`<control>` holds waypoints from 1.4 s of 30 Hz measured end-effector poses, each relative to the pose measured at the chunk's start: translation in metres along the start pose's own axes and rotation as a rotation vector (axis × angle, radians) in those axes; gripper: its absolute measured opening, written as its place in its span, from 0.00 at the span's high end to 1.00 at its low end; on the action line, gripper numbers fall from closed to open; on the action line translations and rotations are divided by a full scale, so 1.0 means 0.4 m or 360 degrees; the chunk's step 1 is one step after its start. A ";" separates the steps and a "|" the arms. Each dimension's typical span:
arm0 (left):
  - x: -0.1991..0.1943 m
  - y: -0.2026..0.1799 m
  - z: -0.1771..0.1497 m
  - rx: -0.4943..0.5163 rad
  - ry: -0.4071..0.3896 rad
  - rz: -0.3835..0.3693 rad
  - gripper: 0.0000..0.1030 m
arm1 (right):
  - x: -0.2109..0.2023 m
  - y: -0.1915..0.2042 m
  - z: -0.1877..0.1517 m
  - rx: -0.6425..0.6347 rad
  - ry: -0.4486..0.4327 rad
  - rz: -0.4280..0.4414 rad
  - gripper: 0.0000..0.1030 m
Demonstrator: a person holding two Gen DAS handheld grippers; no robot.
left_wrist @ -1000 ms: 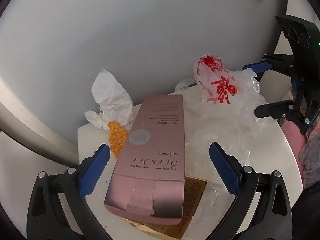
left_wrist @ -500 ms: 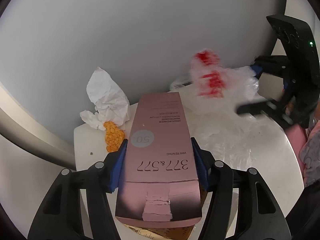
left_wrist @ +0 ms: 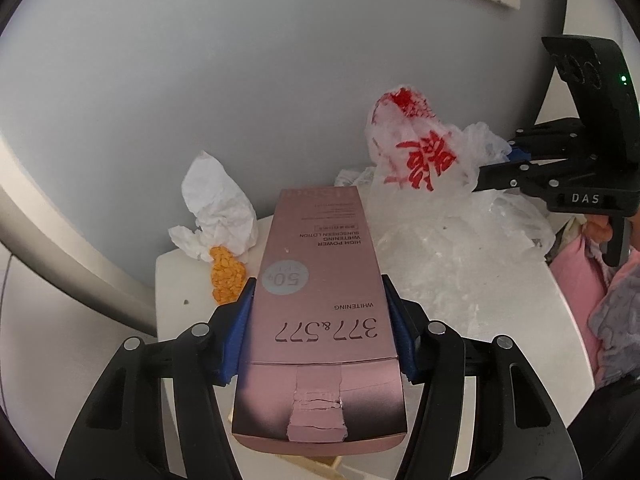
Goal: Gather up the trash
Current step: 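Grasp the pink box with the left gripper while the right gripper grasps the red-printed bag, then carry the pink box and plastic bag over the trash bin with both grippers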
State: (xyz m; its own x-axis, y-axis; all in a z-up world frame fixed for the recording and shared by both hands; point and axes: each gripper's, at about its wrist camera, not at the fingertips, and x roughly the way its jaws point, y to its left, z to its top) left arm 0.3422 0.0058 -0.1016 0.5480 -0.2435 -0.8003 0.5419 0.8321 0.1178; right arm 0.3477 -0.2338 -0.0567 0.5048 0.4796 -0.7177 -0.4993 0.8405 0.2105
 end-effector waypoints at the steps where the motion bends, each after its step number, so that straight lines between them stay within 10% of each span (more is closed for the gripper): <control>1: -0.017 -0.003 0.001 -0.0013 -0.0017 0.0008 0.45 | -0.013 0.002 0.001 -0.0002 -0.0010 0.0004 0.83; 16: -0.208 -0.104 -0.053 -0.0128 -0.0140 0.0114 0.45 | -0.189 0.083 -0.049 -0.0062 -0.0091 0.0054 0.83; 42: -0.588 -0.176 -0.376 -0.0432 -0.0211 0.0422 0.45 | -0.281 0.422 -0.125 -0.0346 -0.0121 0.0311 0.83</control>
State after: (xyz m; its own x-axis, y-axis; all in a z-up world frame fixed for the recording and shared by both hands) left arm 0.0794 0.0793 -0.0102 0.7332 -0.0503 -0.6781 0.1923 0.9719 0.1359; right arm 0.1712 -0.1585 0.0263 0.4312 0.6515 -0.6242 -0.7273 0.6604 0.1869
